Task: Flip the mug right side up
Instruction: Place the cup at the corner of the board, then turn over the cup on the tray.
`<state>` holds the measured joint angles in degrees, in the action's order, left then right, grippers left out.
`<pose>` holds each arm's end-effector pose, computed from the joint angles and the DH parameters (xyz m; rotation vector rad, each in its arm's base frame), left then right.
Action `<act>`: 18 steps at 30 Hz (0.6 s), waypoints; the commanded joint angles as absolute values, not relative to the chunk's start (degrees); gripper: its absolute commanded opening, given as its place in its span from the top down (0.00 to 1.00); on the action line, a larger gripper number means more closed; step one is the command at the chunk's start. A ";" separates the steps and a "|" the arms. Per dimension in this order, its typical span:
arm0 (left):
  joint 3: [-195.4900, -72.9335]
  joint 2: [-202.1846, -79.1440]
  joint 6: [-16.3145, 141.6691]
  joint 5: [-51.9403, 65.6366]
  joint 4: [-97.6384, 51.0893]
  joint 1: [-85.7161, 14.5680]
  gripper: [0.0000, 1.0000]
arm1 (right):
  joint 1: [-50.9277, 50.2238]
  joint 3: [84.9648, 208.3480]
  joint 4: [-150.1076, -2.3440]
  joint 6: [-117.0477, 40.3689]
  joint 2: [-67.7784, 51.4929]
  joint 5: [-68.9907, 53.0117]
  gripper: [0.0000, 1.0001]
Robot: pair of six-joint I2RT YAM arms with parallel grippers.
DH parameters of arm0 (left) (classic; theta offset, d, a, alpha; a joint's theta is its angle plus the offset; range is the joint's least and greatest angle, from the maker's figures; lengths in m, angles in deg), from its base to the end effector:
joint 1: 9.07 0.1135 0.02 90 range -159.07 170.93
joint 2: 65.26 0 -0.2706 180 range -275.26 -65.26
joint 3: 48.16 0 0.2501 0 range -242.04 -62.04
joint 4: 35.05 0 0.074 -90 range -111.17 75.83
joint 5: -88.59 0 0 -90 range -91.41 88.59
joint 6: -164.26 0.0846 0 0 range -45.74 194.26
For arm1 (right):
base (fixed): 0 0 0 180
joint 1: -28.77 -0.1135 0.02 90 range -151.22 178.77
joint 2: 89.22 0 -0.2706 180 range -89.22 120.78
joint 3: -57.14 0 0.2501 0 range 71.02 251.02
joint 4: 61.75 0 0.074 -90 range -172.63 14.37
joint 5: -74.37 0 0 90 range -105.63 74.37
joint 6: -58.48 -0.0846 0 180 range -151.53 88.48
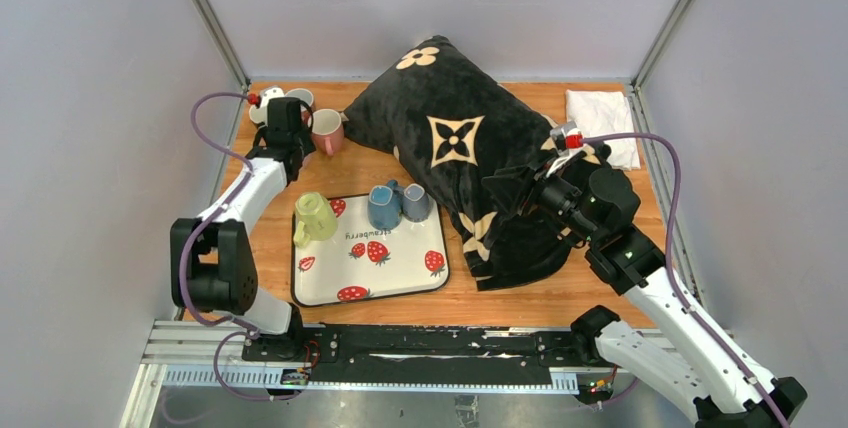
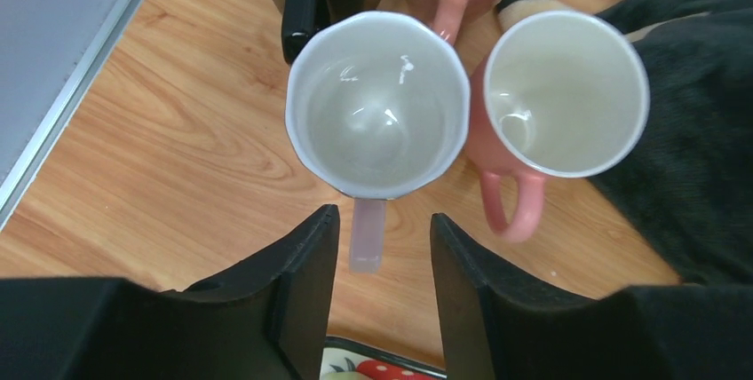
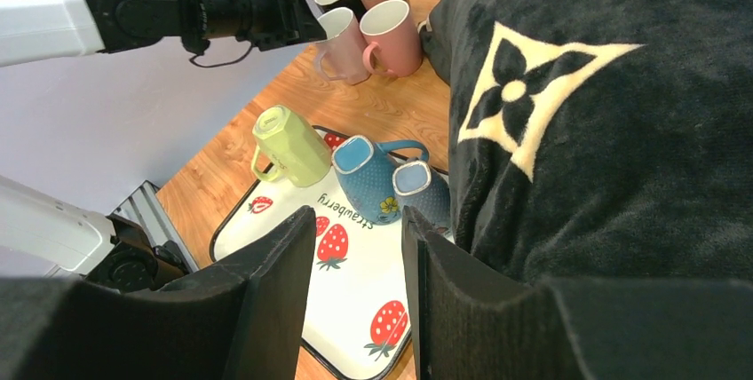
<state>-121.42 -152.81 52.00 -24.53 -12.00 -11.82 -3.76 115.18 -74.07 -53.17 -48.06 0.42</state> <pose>0.3727 0.0154 0.2300 -0.5810 2.0901 0.1997 0.1648 0.1329 0.3766 -0.3836 1.5249 0.9617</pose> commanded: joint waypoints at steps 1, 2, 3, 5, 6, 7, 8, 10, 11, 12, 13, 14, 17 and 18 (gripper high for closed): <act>-123.20 -146.98 50.19 -22.73 -9.92 -11.49 0.50 | -4.36 115.95 -72.58 -54.08 -47.95 0.67 0.55; -123.21 -146.28 49.87 -22.18 -8.98 -11.48 0.49 | -4.36 115.86 -72.37 -54.11 -47.72 0.91 0.55; -123.15 -145.48 49.64 -21.75 -8.02 -11.53 0.48 | -4.34 115.80 -72.23 -54.18 -47.57 1.16 0.55; -122.75 -143.94 49.21 -20.74 -6.34 -11.46 0.46 | -4.34 115.42 -71.91 -54.35 -47.40 1.32 0.55; -122.57 -143.13 48.82 -20.25 -5.33 -11.50 0.45 | -4.31 115.22 -71.67 -54.47 -47.39 1.33 0.55; -122.24 -142.28 48.45 -19.80 -4.32 -11.47 0.43 | -4.35 115.01 -71.49 -54.55 -47.45 1.33 0.55; -121.79 -141.27 47.97 -19.27 -3.40 -11.50 0.41 | -4.36 114.81 -71.38 -54.59 -47.32 1.40 0.55; -120.45 -139.07 46.99 -17.85 -2.50 -11.47 0.36 | -4.34 114.71 -71.20 -54.57 -47.02 1.50 0.55; -119.42 -137.83 46.44 -17.09 -2.17 -11.46 0.33 | -4.31 114.70 -71.09 -54.62 -46.85 1.62 0.55; -118.58 -136.79 45.90 -16.53 -1.92 -11.48 0.29 | -4.35 114.70 -71.00 -54.57 -46.63 1.81 0.55; -117.88 -135.76 45.45 -16.05 -1.66 -11.48 0.25 | -4.35 114.79 -70.90 -54.61 -46.34 2.08 0.55; -117.32 -134.91 45.15 -15.62 -1.31 -11.51 0.17 | -4.36 114.79 -70.69 -54.61 -46.08 2.31 0.55; -116.45 -133.46 44.52 -14.43 0.38 -11.48 0.11 | -4.34 114.79 -69.98 -54.94 -44.98 3.39 0.55; -116.23 -133.16 44.40 -14.08 0.87 -11.50 0.09 | -4.36 114.79 -69.65 -55.05 -44.56 3.72 0.55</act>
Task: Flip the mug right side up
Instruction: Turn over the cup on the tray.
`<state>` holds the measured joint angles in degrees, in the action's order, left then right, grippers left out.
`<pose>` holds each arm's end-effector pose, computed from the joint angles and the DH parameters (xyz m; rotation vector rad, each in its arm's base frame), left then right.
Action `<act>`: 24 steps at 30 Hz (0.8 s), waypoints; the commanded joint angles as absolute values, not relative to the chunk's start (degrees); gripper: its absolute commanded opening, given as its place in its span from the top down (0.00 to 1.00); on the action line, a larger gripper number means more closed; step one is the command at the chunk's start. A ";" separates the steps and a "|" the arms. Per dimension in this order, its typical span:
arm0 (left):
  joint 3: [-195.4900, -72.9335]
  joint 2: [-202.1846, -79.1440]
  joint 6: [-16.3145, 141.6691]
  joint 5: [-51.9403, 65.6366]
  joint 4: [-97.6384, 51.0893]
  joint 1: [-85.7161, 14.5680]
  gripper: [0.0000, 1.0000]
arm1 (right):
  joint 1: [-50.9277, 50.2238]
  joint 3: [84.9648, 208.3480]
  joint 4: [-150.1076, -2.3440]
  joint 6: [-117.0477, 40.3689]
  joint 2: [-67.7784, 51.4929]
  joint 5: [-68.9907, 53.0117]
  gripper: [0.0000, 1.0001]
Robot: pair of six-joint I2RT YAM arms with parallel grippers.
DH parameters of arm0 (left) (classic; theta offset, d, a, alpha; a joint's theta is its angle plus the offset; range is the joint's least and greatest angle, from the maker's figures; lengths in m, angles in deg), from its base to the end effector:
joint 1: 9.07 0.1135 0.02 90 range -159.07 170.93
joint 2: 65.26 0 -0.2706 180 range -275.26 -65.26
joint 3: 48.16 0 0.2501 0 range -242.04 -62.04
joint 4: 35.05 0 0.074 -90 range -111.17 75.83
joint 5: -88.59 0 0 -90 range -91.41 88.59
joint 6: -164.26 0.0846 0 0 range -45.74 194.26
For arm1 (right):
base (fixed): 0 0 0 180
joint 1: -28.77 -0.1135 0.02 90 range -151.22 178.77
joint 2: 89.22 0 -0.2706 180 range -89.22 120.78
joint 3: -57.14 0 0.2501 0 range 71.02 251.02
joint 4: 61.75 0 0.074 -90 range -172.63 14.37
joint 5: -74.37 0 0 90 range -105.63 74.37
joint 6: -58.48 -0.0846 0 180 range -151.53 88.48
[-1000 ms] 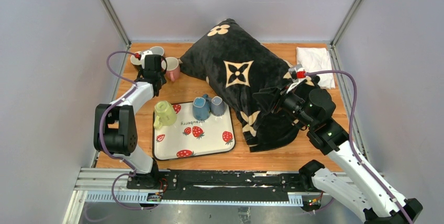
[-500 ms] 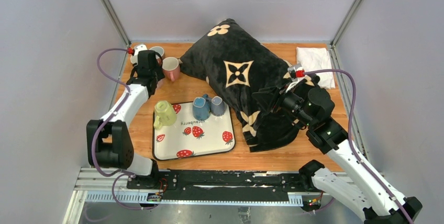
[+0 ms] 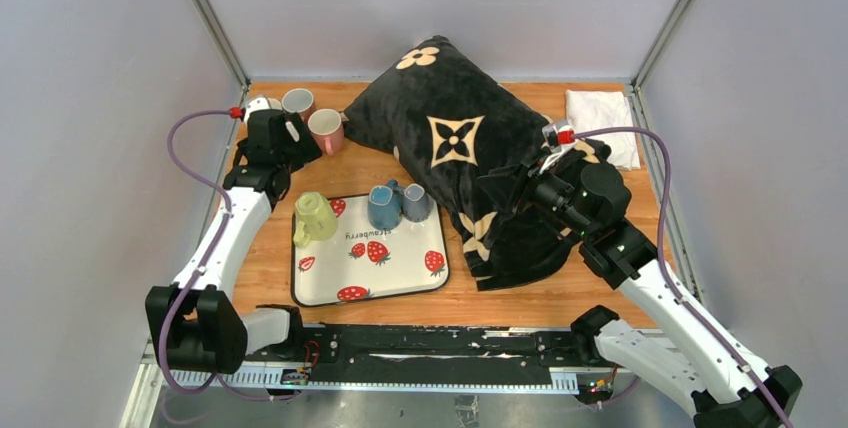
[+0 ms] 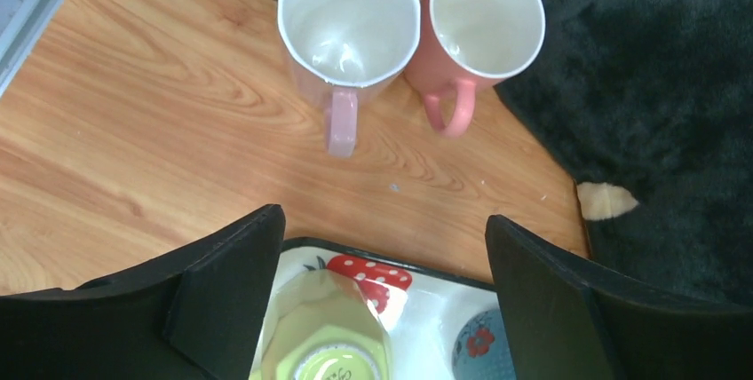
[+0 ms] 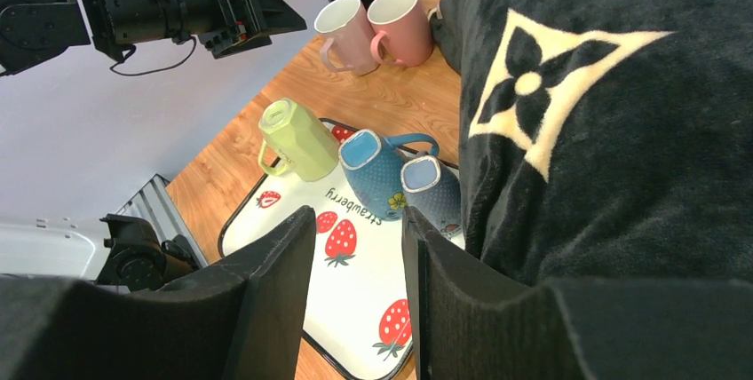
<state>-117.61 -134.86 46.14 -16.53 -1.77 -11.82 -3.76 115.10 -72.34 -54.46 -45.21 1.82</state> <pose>0.3064 0.0074 0.2807 -0.6151 2.0411 -0.0325 0.1740 0.1411 0.3709 -0.3883 1.5528 0.9943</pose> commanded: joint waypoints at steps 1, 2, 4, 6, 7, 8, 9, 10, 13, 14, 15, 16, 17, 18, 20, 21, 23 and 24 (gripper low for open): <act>-116.00 -133.18 44.31 -13.87 1.41 -11.50 0.07 | -4.36 114.75 -69.39 -55.22 -44.27 3.97 0.55; -115.89 -133.18 44.38 -13.67 1.91 -11.46 0.05 | -4.36 114.67 -69.06 -55.44 -44.03 4.11 0.55; -115.68 -133.78 44.47 -13.63 2.94 -11.47 0.02 | -4.29 114.47 -68.56 -55.70 -43.66 4.23 0.55; -115.34 -134.87 44.82 -13.22 3.29 -11.48 0.00 | -4.35 114.34 -68.26 -55.80 -43.48 4.15 0.55; -115.35 -135.55 44.96 -12.85 3.56 -11.45 0.00 | -4.34 114.35 -68.25 -55.84 -43.43 4.10 0.55; -115.45 -136.38 45.06 -12.58 3.95 -11.50 0.00 | -4.36 114.35 -68.17 -55.79 -43.32 4.06 0.55; -115.48 -137.17 45.26 -12.29 4.27 -11.50 0.00 | -4.36 114.35 -68.16 -55.83 -43.18 4.08 0.55; -115.48 -137.88 45.40 -12.01 4.40 -11.45 0.00 | -4.33 114.43 -68.16 -55.85 -43.08 4.06 0.55; -115.48 -139.73 45.64 -11.09 4.81 -11.46 0.00 | -4.36 114.52 -68.15 -55.85 -42.82 4.00 0.55; -115.60 -140.20 45.75 -10.67 5.07 -11.45 0.00 | -4.32 114.53 -68.15 -55.87 -42.74 4.02 0.55; -115.71 -140.50 45.82 -10.27 5.44 -11.45 0.00 | -4.30 114.58 -68.16 -55.80 -42.65 3.98 0.55; -115.73 -140.71 45.94 -9.76 5.71 -11.51 0.00 | -4.33 114.67 -68.20 -55.75 -42.65 4.01 0.55; -115.68 -140.64 46.07 -9.28 5.91 -11.50 0.00 | -4.33 114.70 -68.31 -55.77 -42.75 4.05 0.55; -115.51 -140.54 46.12 -8.91 6.07 -11.45 0.00 | -4.29 114.70 -68.40 -55.67 -42.89 3.99 0.55; -115.16 -140.02 46.40 -8.30 6.77 -11.48 0.00 | -4.31 114.51 -68.51 -55.62 -43.25 3.45 0.55; -114.95 -139.71 46.51 -7.94 7.10 -11.48 0.00 | -4.35 114.34 -68.53 -55.53 -43.41 3.25 0.55; -114.34 -138.97 46.65 -7.59 7.88 -11.52 0.00 | -4.36 114.24 -68.60 -55.53 -43.62 3.18 0.55; -113.93 -138.61 46.58 -7.52 8.34 -11.46 0.00 | -4.32 114.24 -68.60 -55.59 -43.61 3.26 0.55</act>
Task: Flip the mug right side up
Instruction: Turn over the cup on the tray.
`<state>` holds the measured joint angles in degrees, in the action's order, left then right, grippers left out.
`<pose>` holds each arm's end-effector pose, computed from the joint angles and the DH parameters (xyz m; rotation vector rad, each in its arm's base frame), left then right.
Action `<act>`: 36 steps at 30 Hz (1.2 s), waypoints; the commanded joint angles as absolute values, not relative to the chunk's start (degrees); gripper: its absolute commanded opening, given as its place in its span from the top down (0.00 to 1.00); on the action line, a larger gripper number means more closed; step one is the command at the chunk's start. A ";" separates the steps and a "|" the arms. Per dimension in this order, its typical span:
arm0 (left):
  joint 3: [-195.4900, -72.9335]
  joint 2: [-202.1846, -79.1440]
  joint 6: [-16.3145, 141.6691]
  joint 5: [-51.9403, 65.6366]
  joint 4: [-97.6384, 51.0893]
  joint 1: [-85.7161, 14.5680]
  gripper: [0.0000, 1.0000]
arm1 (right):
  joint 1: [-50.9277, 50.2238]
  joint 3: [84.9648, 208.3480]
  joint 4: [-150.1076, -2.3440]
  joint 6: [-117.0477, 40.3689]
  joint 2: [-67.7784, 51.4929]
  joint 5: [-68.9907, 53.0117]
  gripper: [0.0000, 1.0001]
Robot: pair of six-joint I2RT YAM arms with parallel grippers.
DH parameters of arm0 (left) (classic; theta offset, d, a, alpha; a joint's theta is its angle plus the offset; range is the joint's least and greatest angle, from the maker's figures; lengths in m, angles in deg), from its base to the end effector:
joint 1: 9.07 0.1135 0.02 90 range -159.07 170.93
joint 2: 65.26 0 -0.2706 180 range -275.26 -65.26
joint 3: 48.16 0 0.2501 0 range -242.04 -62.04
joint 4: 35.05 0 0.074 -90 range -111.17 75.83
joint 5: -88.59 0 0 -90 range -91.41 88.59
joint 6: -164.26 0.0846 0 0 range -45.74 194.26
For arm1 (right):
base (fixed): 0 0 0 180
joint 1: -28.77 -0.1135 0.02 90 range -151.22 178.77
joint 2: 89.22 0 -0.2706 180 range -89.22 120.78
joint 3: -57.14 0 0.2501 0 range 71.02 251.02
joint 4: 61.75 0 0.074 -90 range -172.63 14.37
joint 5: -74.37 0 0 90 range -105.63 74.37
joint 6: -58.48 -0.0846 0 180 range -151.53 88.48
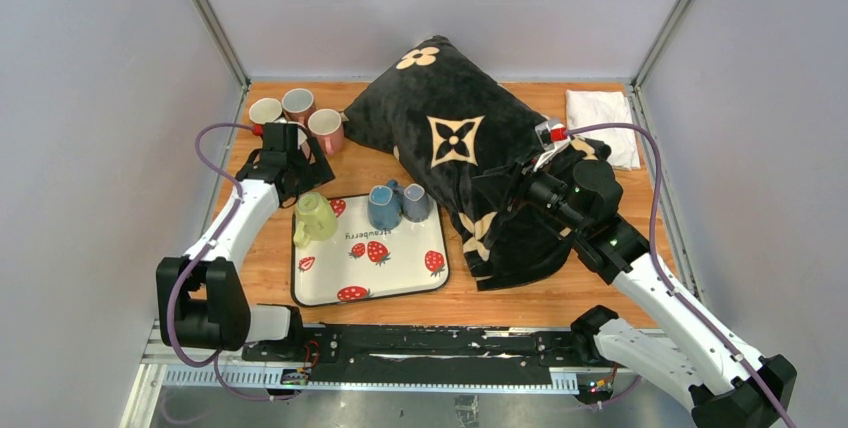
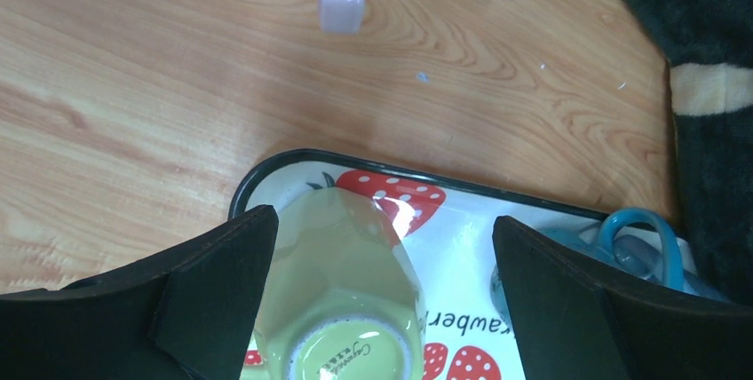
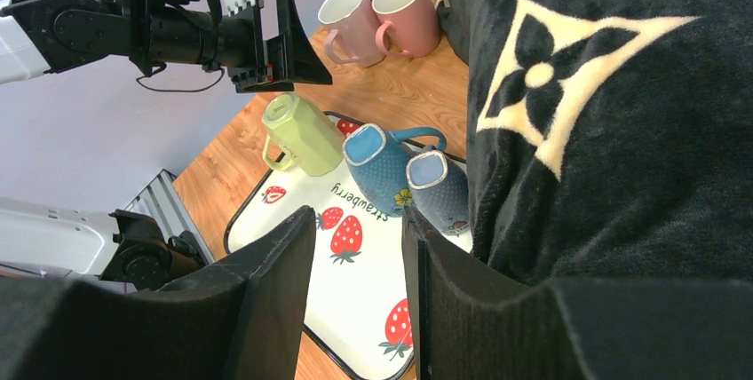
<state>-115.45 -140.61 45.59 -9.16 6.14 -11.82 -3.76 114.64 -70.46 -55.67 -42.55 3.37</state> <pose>0.3024 -0.0031 0.2207 -0.6023 2.3455 -0.0856 0.1823 0.1490 0.3630 -0.3955 1.5813 1.0276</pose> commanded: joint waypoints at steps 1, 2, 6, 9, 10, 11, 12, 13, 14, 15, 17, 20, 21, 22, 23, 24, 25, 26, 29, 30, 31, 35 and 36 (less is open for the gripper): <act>-113.53 -138.13 46.66 -7.42 8.68 -11.50 0.00 | -4.31 114.26 -68.60 -55.62 -43.54 3.45 0.55; -113.08 -137.79 46.68 -7.39 8.98 -11.49 0.00 | -4.34 114.26 -68.60 -55.72 -43.46 3.63 0.55; -111.35 -136.46 46.53 -7.64 9.22 -11.46 0.00 | -4.35 114.18 -68.34 -56.10 -43.42 4.12 0.55; -110.72 -135.78 46.27 -6.57 9.54 -11.49 0.00 | -4.33 114.02 -68.41 -56.37 -43.58 4.34 0.55; -110.47 -135.28 46.15 -6.21 9.63 -11.59 0.00 | -4.30 114.00 -68.42 -56.40 -43.73 4.32 0.55; -110.33 -134.90 46.26 -5.84 9.81 -11.60 0.00 | -4.34 114.00 -68.42 -56.45 -43.82 4.32 0.55; -110.16 -134.53 46.37 -5.56 10.04 -11.62 0.00 | -4.30 114.00 -68.47 -56.55 -43.90 4.32 0.55; -109.94 -134.12 46.44 -5.30 10.32 -11.59 0.00 | -4.33 113.98 -68.51 -56.50 -43.99 4.28 0.55; -109.68 -133.69 46.50 -4.95 10.41 -11.56 0.00 | -4.36 114.00 -68.51 -56.59 -44.08 4.24 0.55; -109.43 -133.17 46.56 -4.56 10.60 -11.62 0.00 | -4.32 113.92 -68.53 -56.65 -44.13 4.23 0.55; -108.74 -132.09 46.59 -3.54 10.86 -11.66 0.00 | -4.36 113.91 -68.51 -56.85 -44.14 4.23 0.55; -107.26 -130.10 46.00 -2.17 10.75 -11.83 0.00 | -4.35 113.60 -68.16 -57.27 -44.14 4.40 0.55; -106.83 -129.62 45.84 -2.05 10.75 -12.06 0.00 | -4.34 113.50 -67.97 -57.44 -44.14 4.48 0.55; -106.52 -129.04 45.67 -2.03 10.71 -12.19 0.00 | -4.35 113.29 -67.72 -57.70 -44.14 4.56 0.55; -106.24 -128.73 45.61 -1.97 10.73 -12.46 0.00 | -4.35 113.10 -67.42 -57.92 -44.14 4.63 0.55; -105.99 -128.42 45.56 -1.87 10.73 -12.62 0.00 | -4.35 112.92 -67.19 -58.16 -44.14 4.71 0.55; -105.80 -128.16 45.39 -1.79 10.78 -12.83 0.00 | -4.31 112.80 -67.04 -58.41 -44.14 4.80 0.55; -105.62 -127.72 45.16 -1.77 10.74 -13.09 0.00 | -4.35 112.70 -66.94 -58.55 -44.18 4.86 0.55; -105.34 -127.23 44.60 -1.93 10.59 -14.10 0.00 | -4.35 112.36 -66.78 -58.90 -44.14 4.94 0.55; -105.25 -127.28 44.43 -1.94 10.53 -14.61 0.00 | -4.36 112.29 -66.71 -59.09 -44.14 4.94 0.55; -105.20 -127.28 44.19 -2.00 10.55 -15.25 0.00 | -4.32 112.17 -66.55 -59.27 -44.18 4.95 0.55; -104.71 -127.23 42.99 -2.63 10.47 -18.32 0.00 | -4.36 112.07 -66.31 -59.57 -44.09 4.94 0.55; -104.45 -127.19 42.73 -2.91 10.53 -19.11 0.00 | -4.36 112.07 -66.27 -59.63 -44.01 4.94 0.55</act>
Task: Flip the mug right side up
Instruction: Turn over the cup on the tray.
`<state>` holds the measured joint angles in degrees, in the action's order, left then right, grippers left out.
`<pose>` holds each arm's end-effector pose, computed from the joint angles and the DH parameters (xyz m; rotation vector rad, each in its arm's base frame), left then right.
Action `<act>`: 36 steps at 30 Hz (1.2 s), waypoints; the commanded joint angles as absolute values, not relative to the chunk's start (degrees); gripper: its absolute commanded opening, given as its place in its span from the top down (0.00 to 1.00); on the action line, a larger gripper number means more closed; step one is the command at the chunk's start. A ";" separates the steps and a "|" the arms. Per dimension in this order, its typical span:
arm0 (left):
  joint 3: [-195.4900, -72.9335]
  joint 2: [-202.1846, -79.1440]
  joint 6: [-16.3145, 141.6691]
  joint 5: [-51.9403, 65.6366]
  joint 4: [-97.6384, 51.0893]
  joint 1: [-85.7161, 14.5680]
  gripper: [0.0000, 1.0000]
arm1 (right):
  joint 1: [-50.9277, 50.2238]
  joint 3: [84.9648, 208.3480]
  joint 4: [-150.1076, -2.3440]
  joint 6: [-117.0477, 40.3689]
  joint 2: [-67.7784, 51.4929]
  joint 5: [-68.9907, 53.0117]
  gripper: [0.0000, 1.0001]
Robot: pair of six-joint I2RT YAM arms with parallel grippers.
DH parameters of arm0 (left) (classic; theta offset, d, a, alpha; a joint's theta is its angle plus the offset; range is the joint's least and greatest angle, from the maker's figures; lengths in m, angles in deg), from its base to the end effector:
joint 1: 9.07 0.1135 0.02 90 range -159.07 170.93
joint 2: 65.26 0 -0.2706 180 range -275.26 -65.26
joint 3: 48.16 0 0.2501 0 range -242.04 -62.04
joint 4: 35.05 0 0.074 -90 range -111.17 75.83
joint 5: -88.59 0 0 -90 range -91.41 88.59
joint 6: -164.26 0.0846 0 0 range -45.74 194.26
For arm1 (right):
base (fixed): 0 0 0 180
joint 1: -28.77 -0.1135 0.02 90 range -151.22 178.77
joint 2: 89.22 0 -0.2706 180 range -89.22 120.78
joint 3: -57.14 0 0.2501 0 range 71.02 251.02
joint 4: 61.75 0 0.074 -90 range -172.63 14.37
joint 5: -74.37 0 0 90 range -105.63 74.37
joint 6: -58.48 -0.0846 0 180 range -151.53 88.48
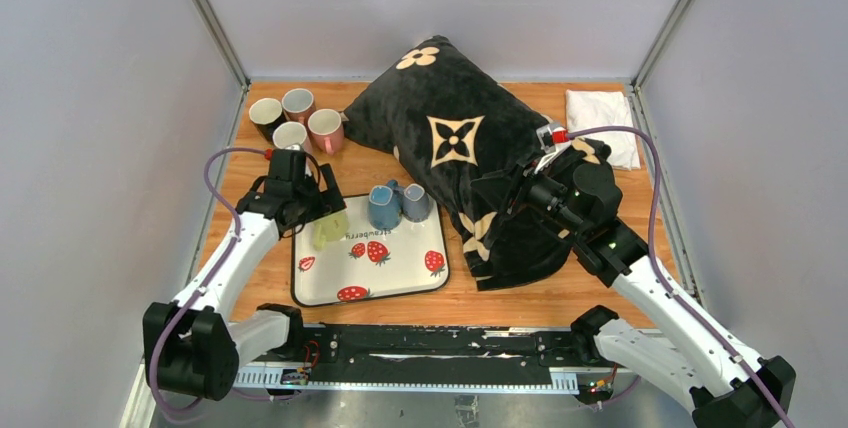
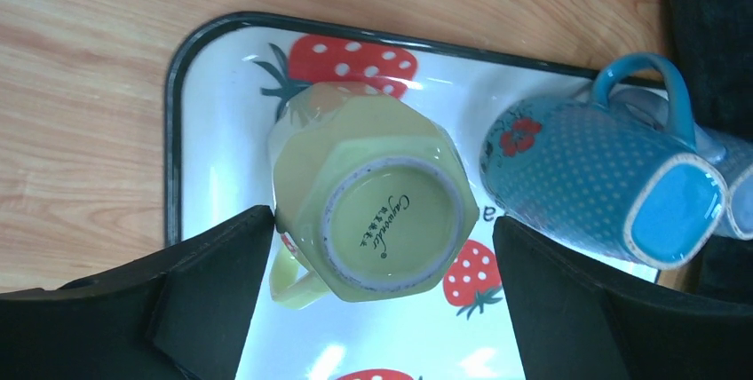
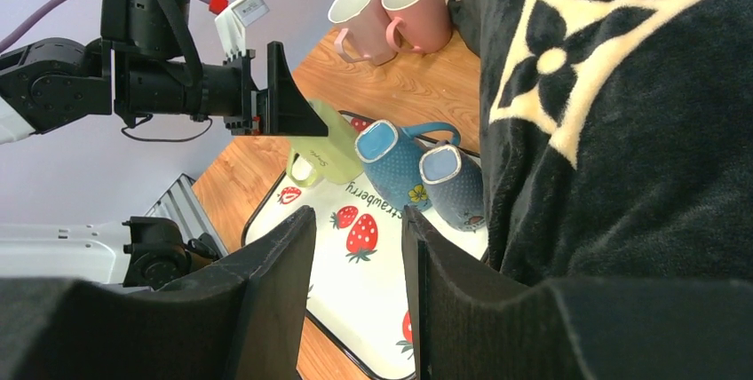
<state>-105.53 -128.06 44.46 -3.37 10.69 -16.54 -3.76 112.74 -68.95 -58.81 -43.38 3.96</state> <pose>0.2430 -0.0289 0.2070 -0.4946 2.4286 -0.2389 0.1799 0.1484 0.3569 -0.3631 1.5913 1.0779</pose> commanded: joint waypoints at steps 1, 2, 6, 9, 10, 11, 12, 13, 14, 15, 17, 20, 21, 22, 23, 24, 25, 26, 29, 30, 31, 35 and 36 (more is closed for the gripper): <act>-104.25 -127.14 42.50 -3.13 10.52 -19.68 0.00 | -4.29 112.07 -66.23 -59.68 -44.01 4.94 0.55; -104.01 -126.99 42.25 -3.23 10.52 -20.05 0.00 | -4.30 112.02 -66.18 -59.68 -43.97 4.86 0.55; -103.52 -126.32 42.15 -3.19 10.56 -20.57 0.00 | -4.36 111.91 -65.76 -60.03 -43.61 5.00 0.55; -103.15 -125.48 42.25 -2.94 10.57 -21.04 0.02 | -4.37 111.81 -65.37 -60.22 -43.34 5.11 0.55; -102.97 -125.30 42.19 -2.87 10.62 -21.25 0.03 | -4.34 111.74 -65.28 -60.25 -43.19 5.11 0.55; -102.80 -125.15 42.18 -2.75 10.52 -21.47 0.04 | -4.36 111.67 -65.12 -60.37 -43.03 5.18 0.55; -102.56 -125.12 42.17 -2.66 10.57 -21.67 0.06 | -4.36 111.63 -65.01 -60.43 -42.98 5.20 0.55; -102.37 -125.04 42.13 -2.59 10.50 -21.87 0.07 | -4.35 111.56 -64.80 -60.60 -42.87 5.20 0.55; -102.14 -125.08 42.03 -2.56 10.54 -22.02 0.08 | -4.36 111.48 -64.63 -60.68 -42.75 5.20 0.55; -101.87 -125.15 41.85 -2.56 10.46 -22.07 0.09 | -4.40 111.38 -64.38 -60.77 -42.62 5.20 0.55; -101.38 -125.37 41.62 -2.36 10.07 -22.17 0.12 | -4.34 111.28 -64.05 -61.09 -42.35 5.41 0.55; -100.95 -125.40 41.23 -1.81 9.75 -22.38 0.16 | -4.34 111.28 -63.77 -61.16 -42.03 5.65 0.55; -100.92 -125.31 41.14 -1.79 9.52 -22.49 0.17 | -4.30 111.28 -63.70 -61.19 -41.96 5.72 0.55; -100.82 -125.21 41.06 -1.77 9.31 -22.60 0.19 | -4.36 111.32 -63.68 -61.16 -41.91 5.73 0.55; -100.75 -125.14 41.04 -1.77 9.21 -22.61 0.20 | -4.38 111.36 -63.68 -61.15 -41.84 5.73 0.55; -100.76 -125.14 41.03 -1.76 9.18 -22.63 0.21 | -4.41 111.36 -63.66 -61.22 -41.80 5.73 0.55; -100.79 -125.27 41.05 -1.76 9.12 -22.69 0.23 | -4.32 111.34 -63.60 -61.27 -41.72 5.73 0.55; -100.80 -125.26 41.19 -1.76 9.04 -22.70 0.24 | -4.36 111.28 -63.59 -61.26 -41.75 5.73 0.55; -100.80 -125.71 41.45 -1.77 8.69 -22.76 0.28 | -4.36 111.11 -63.59 -61.31 -41.74 5.57 0.55; -100.76 -125.98 41.47 -1.76 8.55 -22.78 0.29 | -4.36 111.10 -63.51 -61.30 -41.69 5.55 0.55; -100.68 -126.13 41.47 -1.76 8.47 -22.79 0.30 | -4.37 111.10 -63.52 -61.26 -41.71 5.55 0.55; -100.24 -126.90 41.40 -0.91 7.41 -22.94 0.37 | -4.36 111.10 -63.41 -61.54 -41.56 5.62 0.55; -100.15 -127.06 41.41 -0.61 7.13 -23.00 0.39 | -4.33 111.17 -63.41 -61.48 -41.48 5.70 0.55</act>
<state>-101.16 -126.40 41.42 -2.43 9.94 -22.40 -3.76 111.67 -65.70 -60.91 -41.48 4.95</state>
